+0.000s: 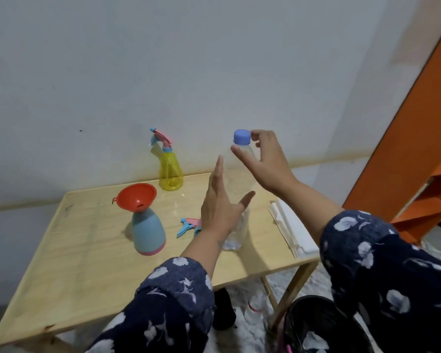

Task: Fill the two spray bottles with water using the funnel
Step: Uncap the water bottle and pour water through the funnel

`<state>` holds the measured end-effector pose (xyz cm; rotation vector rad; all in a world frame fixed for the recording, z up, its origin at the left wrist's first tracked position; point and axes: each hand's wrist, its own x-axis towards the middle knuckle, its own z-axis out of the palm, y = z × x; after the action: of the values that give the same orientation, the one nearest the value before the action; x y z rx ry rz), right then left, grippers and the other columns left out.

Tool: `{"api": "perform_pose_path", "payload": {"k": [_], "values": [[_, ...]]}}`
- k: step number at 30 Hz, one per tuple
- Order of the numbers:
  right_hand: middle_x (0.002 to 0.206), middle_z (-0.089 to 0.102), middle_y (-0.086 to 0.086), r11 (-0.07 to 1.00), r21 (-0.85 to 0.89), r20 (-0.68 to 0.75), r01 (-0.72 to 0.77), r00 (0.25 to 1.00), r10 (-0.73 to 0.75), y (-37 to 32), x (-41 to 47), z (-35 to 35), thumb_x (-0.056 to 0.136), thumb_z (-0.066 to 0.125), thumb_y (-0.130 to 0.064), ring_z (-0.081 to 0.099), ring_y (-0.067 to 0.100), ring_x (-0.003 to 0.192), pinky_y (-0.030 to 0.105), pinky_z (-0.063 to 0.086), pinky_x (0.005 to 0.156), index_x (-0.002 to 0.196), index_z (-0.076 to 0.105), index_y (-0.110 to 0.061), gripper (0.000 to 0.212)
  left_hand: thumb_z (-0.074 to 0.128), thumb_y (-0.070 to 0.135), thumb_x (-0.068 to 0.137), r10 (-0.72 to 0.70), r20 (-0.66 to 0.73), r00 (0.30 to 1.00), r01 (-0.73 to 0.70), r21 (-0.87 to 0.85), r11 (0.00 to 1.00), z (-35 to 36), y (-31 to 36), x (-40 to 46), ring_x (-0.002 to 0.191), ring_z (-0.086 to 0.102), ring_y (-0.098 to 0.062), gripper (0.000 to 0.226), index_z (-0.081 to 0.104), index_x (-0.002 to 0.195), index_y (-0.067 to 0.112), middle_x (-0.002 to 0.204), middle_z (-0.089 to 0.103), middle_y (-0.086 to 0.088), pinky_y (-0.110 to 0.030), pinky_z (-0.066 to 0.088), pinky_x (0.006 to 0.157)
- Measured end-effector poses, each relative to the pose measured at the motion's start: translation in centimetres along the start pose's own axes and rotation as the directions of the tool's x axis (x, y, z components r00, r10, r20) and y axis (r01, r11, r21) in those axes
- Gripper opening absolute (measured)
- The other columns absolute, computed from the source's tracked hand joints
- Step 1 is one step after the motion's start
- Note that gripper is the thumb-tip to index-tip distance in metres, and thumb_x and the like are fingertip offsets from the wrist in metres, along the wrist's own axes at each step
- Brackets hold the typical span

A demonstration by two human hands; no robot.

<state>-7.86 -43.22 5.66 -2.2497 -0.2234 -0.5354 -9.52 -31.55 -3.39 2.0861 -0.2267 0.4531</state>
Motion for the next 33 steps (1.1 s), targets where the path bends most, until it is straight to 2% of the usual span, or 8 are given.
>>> {"api": "perform_pose_path", "payload": {"k": [6, 9, 15, 19, 21, 25, 29, 33], "values": [[0.084, 0.061, 0.002, 0.861, -0.508, 0.085, -0.011, 0.994, 0.062, -5.1, 4.5, -2.6, 0.085, 0.056, -0.055, 0.059, 0.022, 0.081, 0.029, 0.043, 0.063, 0.087, 0.065, -0.013, 0.043, 0.066, 0.065, 0.077, 0.039, -0.015, 0.999, -0.038, 0.067, 0.997, -1.2, 1.3, 1.5, 0.123, 0.053, -0.018, 0.094, 0.003, 0.147, 0.052, 0.153, 0.03, 0.01, -0.042, 0.055, 0.085], [0.064, 0.055, 0.004, 0.823, -0.568, 0.139, -0.017, 0.983, 0.116, -5.7, 5.7, -2.6, 0.084, 0.062, -0.044, 0.058, 0.026, 0.07, 0.026, 0.035, 0.05, 0.058, 0.054, -0.013, 0.041, 0.07, 0.061, 0.076, 0.025, 0.001, 1.0, -0.025, -0.004, 1.0, -1.4, 1.2, 1.8, 0.12, 0.055, -0.018, 0.091, 0.012, 0.146, 0.053, 0.15, 0.033, 0.012, -0.041, 0.053, 0.09], [0.101, 0.065, 0.01, 0.796, -0.587, 0.36, 0.149, 0.929, 0.092, -6.5, 6.0, -3.3, 0.092, 0.056, -0.037, 0.058, 0.027, 0.095, 0.034, 0.044, 0.075, 0.102, 0.062, -0.003, 0.036, 0.076, 0.051, 0.076, -0.001, 0.023, 1.0, 0.003, -0.053, 0.999, -1.7, 1.1, 2.0, 0.123, 0.054, -0.019, 0.091, 0.015, 0.144, 0.055, 0.15, 0.034, 0.015, -0.04, 0.05, 0.095], [0.105, 0.057, 0.001, 0.841, -0.514, 0.499, 0.169, 0.856, 0.133, -6.8, 6.1, -5.0, 0.094, 0.055, -0.034, 0.049, 0.019, 0.091, 0.029, 0.035, 0.079, 0.114, 0.063, -0.021, 0.025, 0.078, 0.046, 0.076, 0.003, 0.032, 0.999, -0.001, -0.066, 0.998, -1.8, 1.2, 2.1, 0.123, 0.054, -0.02, 0.092, 0.016, 0.143, 0.056, 0.148, 0.035, 0.015, -0.043, 0.05, 0.095], [0.104, 0.057, 0.001, 0.831, -0.533, 0.482, 0.161, 0.865, 0.142, -6.7, 6.4, -5.1, 0.095, 0.051, -0.04, 0.049, 0.019, 0.093, 0.029, 0.037, 0.081, 0.112, 0.065, -0.021, 0.029, 0.078, 0.046, 0.075, -0.005, 0.029, 1.0, 0.007, -0.067, 0.998, -1.8, 1.3, 2.0, 0.123, 0.054, -0.02, 0.093, 0.016, 0.143, 0.055, 0.149, 0.034, 0.015, -0.044, 0.05, 0.095], [0.065, 0.051, 0.003, 0.772, -0.631, 0.261, 0.076, 0.958, 0.119, -6.7, 6.1, -3.9, 0.089, 0.052, -0.052, 0.053, 0.025, 0.072, 0.028, 0.033, 0.054, 0.064, 0.055, -0.009, 0.05, 0.077, 0.052, 0.075, -0.016, 0.039, 0.999, 0.019, -0.07, 0.997, -1.7, 1.3, 1.9, 0.122, 0.054, -0.02, 0.094, 0.012, 0.143, 0.058, 0.15, 0.031, 0.016, -0.045, 0.05, 0.095], [0.088, 0.066, 0.009, 0.736, -0.662, 0.318, 0.139, 0.942, 0.108, -7.5, 6.1, -3.2, 0.092, 0.053, -0.028, 0.062, 0.029, 0.089, 0.032, 0.046, 0.068, 0.093, 0.067, -0.003, 0.029, 0.076, 0.053, 0.075, -0.001, 0.07, 0.998, 0.006, -0.075, 0.997, -1.6, 1.6, 1.7, 0.123, 0.053, -0.02, 0.094, 0.012, 0.143, 0.057, 0.151, 0.03, 0.017, -0.045, 0.05, 0.096], [0.098, 0.053, 0.003, 0.596, -0.795, 0.272, 0.108, 0.943, 0.192, -8.2, 5.7, -3.0, 0.095, 0.038, -0.054, 0.055, 0.03, 0.095, 0.038, 0.045, 0.082, 0.089, 0.05, -0.012, 0.044, 0.074, 0.054, 0.077, -0.009, 0.051, 0.999, 0.014, -0.105, 0.994, -1.6, 1.7, 1.5, 0.124, 0.052, -0.019, 0.092, 0.013, 0.145, 0.055, 0.151, 0.03, 0.017, -0.044, 0.049, 0.096]]}}
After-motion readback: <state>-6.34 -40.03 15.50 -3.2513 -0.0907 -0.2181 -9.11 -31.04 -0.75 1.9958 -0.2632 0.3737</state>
